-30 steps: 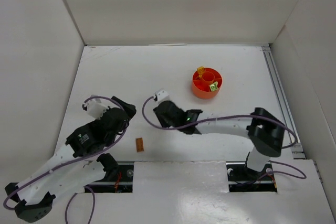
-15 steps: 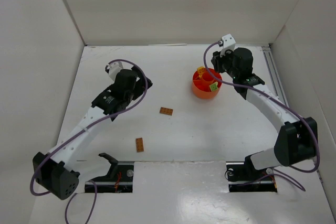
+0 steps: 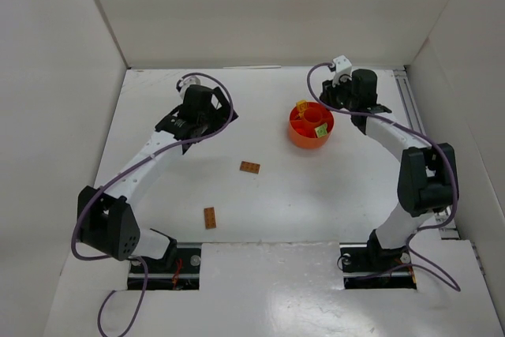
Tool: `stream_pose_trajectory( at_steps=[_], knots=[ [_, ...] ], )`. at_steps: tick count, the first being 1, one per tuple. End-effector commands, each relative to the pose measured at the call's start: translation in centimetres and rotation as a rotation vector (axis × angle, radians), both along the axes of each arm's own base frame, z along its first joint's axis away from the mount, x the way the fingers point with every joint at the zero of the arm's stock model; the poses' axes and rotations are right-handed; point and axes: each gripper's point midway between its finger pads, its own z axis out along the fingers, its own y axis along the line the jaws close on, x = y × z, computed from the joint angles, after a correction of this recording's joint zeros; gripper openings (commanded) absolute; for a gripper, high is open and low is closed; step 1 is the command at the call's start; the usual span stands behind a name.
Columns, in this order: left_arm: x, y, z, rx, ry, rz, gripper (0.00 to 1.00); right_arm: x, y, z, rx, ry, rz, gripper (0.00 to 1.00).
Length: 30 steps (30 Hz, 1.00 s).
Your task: Sort the legos into containers by color
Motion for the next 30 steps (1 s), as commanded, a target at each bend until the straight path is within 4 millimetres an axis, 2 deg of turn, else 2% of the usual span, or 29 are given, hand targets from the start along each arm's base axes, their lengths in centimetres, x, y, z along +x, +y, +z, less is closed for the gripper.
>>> stream_pose_trajectory(
  at_steps=[1, 3, 6, 12, 15, 17, 25, 30],
  knots=[
    [1.4, -0.5, 2.6, -0.025, -0.068, -0.022, 1.00, 2.2, 0.5, 3.7, 0.042, -0.119, 0.019, 0.24],
    [1.5, -0.6, 3.0, -0.029, -0.077, -0.022, 1.00, 2.3, 0.7, 3.3, 0.045, -0.117, 0.029, 0.24],
    [1.4, -0.2, 2.5, -0.011, -0.065, -0.006, 1.00, 2.1, 0.7, 2.9, 0.052, -0.105, 0.026, 0.25],
    [1.0, 0.2, 2.7, -0.012, -0.067, 0.008, 1.00, 1.6, 0.2, 2.0, 0.057, -0.086, 0.013, 0.29],
    [0.9, 0.2, 3.0, -0.016, -0.076, 0.008, 1.00, 1.8, 0.3, 1.0, 0.072, -0.058, 0.006, 0.30],
    [0.9, 0.4, 2.6, -0.007, -0.069, 0.015, 1.00, 1.9, 0.4, 1.2, 0.082, -0.064, 0.003, 0.30],
    [0.5, 0.8, 2.8, -0.009, -0.070, 0.028, 1.00, 1.0, 0.7, -0.3, 0.088, -0.033, 0.027, 0.32],
    [0.2, 0.9, 2.2, -0.001, -0.054, 0.028, 1.00, 0.6, 0.7, -1.1, 0.093, -0.011, 0.023, 0.33]
  ],
)
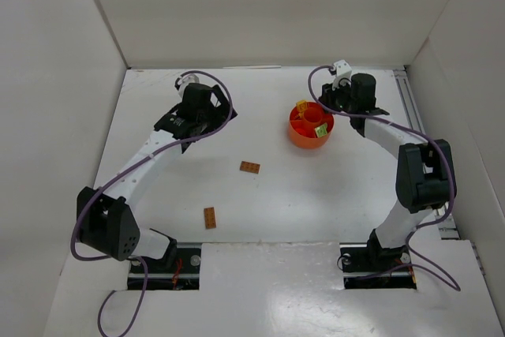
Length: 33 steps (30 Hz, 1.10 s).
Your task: Sort the legos into containers by color
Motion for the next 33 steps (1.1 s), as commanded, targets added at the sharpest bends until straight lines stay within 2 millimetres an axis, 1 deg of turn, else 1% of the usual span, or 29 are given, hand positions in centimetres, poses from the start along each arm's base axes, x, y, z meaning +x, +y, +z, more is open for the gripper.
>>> stream_pose_trajectory(
  at_steps=[1, 6, 7, 8, 9, 10, 13, 16, 18, 21, 22, 23, 25, 26, 28, 30, 31, 32, 33],
  knots=[
    [-0.2, 0.6, 1.5, -0.008, -0.040, 0.018, 1.00, 0.5, 0.3, 1.0, 0.029, -0.046, 0.012, 0.34],
    [-0.3, 0.6, 1.1, -0.011, -0.030, 0.024, 1.00, 0.5, 0.3, 1.0, 0.029, -0.046, 0.012, 0.35],
    [-0.3, 0.6, 1.1, -0.011, -0.030, 0.024, 1.00, 0.3, 0.2, 0.5, 0.027, -0.035, 0.012, 0.36],
    [-0.3, 0.6, 1.1, -0.011, -0.030, 0.024, 1.00, 0.3, 0.2, 0.5, 0.027, -0.035, 0.012, 0.38],
    [-0.3, 0.6, 1.1, -0.011, -0.030, 0.024, 1.00, 0.1, 0.2, 0.1, 0.026, -0.026, 0.012, 0.39],
    [-0.3, 0.6, 1.1, -0.011, -0.030, 0.024, 1.00, 0.0, 0.2, 0.1, 0.034, -0.022, 0.009, 0.42],
    [-0.3, 0.6, 1.1, -0.011, -0.030, 0.024, 1.00, 0.0, 0.2, 0.1, 0.034, -0.022, 0.009, 0.45],
    [-0.1, 0.5, 1.2, -0.011, -0.030, 0.024, 1.00, -0.2, 0.2, 0.1, 0.042, -0.017, 0.005, 0.49],
    [-0.2, 0.4, 1.2, -0.016, -0.028, 0.016, 1.00, -0.2, 0.3, 0.1, 0.050, -0.013, 0.001, 0.55],
    [-0.2, 0.4, 1.2, -0.016, -0.028, 0.016, 1.00, -0.3, 0.3, 1.0, 0.053, -0.032, 0.002, 0.60],
    [-0.2, 0.4, 1.2, -0.016, -0.028, 0.016, 1.00, -0.5, 0.2, 0.6, 0.051, -0.023, 0.001, 0.62],
    [-0.2, 0.4, 1.2, -0.016, -0.028, 0.016, 1.00, -0.6, 0.3, 1.1, 0.060, -0.029, -0.002, 0.62],
    [-0.2, 0.4, 1.2, -0.009, -0.029, 0.011, 1.00, -0.7, 0.5, 1.1, 0.065, -0.028, 0.010, 0.62],
    [-0.2, 0.4, 1.2, -0.009, -0.029, 0.011, 1.00, -0.8, 0.5, 1.6, 0.074, -0.035, 0.007, 0.62],
    [-0.3, 0.5, 1.0, -0.005, -0.021, 0.011, 1.00, -0.9, 0.9, 1.7, 0.083, -0.033, 0.029, 0.62],
    [-0.4, 0.3, 1.0, -0.010, -0.019, 0.004, 1.00, -1.1, 0.8, 3.1, 0.086, -0.062, 0.031, 0.62],
    [-0.3, 0.3, 1.4, -0.007, -0.028, -0.002, 1.00, -1.2, 0.8, 3.5, 0.087, -0.071, 0.031, 0.62],
    [-0.5, 0.4, 1.1, -0.002, -0.016, -0.002, 1.00, -1.3, 0.8, 4.1, 0.089, -0.083, 0.032, 0.62],
    [-0.7, 0.5, 0.9, 0.005, -0.002, -0.002, 1.00, -1.4, 0.6, 5.3, 0.089, -0.110, 0.022, 0.63]
  ],
)
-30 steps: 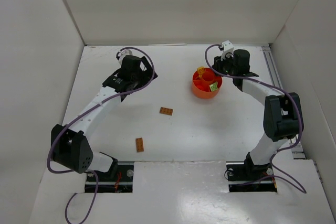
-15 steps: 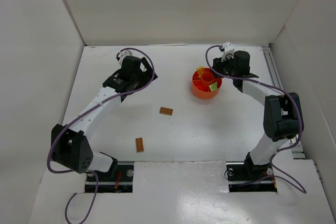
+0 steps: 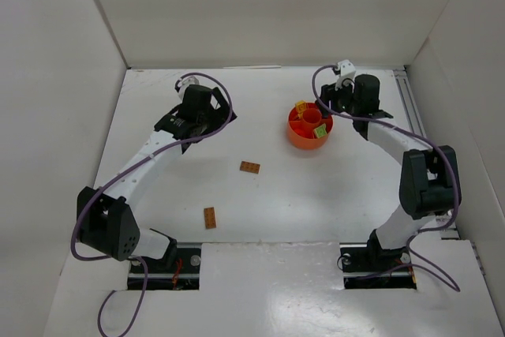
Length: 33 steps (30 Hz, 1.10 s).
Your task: Sort the legos into containers by color
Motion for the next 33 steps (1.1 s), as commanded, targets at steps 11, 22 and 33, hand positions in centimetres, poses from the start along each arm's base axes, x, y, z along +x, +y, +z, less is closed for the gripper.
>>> stream_pose_trajectory(
  at_steps=[11, 22, 33],
  knots=[
    [-6.3, 2.9, -3.9, 0.020, 0.177, 0.071, 1.00, -5.5, 7.3, 8.8, -0.211, -0.228, 0.302, 0.69],
    [-12.6, 5.4, -7.0, -0.037, 0.261, 0.173, 1.00, -14.9, 23.0, -1.0, -0.428, -0.037, 0.794, 0.73],
    [-14.3, 6.1, -7.2, -0.076, 0.244, 0.200, 1.00, -14.8, 26.5, -7.6, -0.540, 0.050, 0.851, 0.74]
  ],
)
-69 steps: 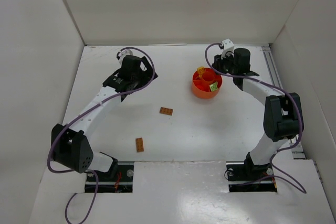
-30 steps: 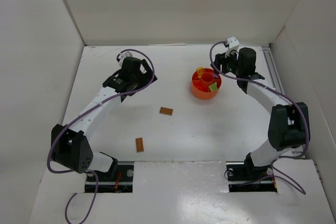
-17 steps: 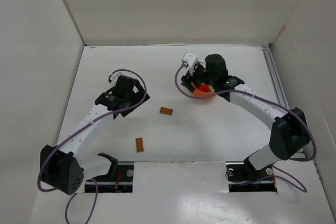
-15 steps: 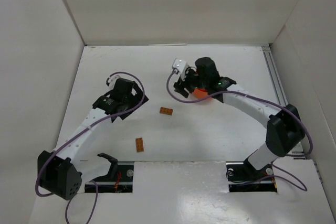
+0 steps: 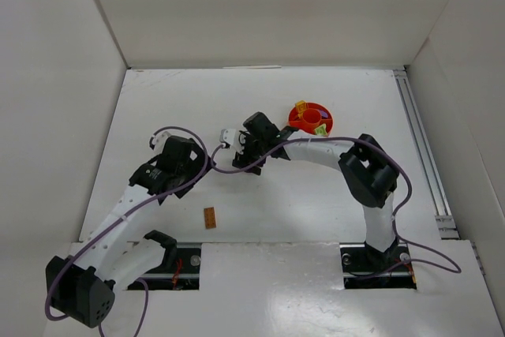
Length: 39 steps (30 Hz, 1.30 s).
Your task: Sort the legos into containers by color
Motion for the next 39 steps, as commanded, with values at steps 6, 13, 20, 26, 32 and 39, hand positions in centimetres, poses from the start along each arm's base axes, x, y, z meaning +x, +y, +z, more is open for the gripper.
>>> stream_pose_trajectory(
  at_steps=[6, 13, 20, 26, 32, 39],
  knots=[
    [-0.1, 0.5, -0.1, -0.011, -0.022, 0.038, 1.00, 2.9, 0.6, 0.6, -0.015, -0.095, -0.049, 0.74],
    [0.4, 1.2, 0.2, 0.028, -0.035, 0.057, 1.00, 2.5, 0.7, -1.6, -0.084, -0.106, -0.060, 0.68],
    [0.9, 1.1, 1.0, 0.036, -0.049, 0.056, 1.00, 1.3, 0.3, -2.9, -0.094, -0.070, -0.075, 0.62],
    [1.2, 1.2, 1.1, 0.044, -0.060, 0.054, 1.00, 1.7, 0.8, -2.4, -0.068, -0.073, -0.108, 0.33],
    [1.1, 1.2, 1.5, 0.040, -0.070, 0.055, 1.00, 2.2, 2.1, 0.5, 0.049, -0.092, -0.111, 0.21],
    [0.9, 1.3, 1.8, 0.032, -0.087, 0.055, 1.00, 4.5, 1.0, 8.6, 0.333, -0.117, -0.119, 0.17]
  ],
)
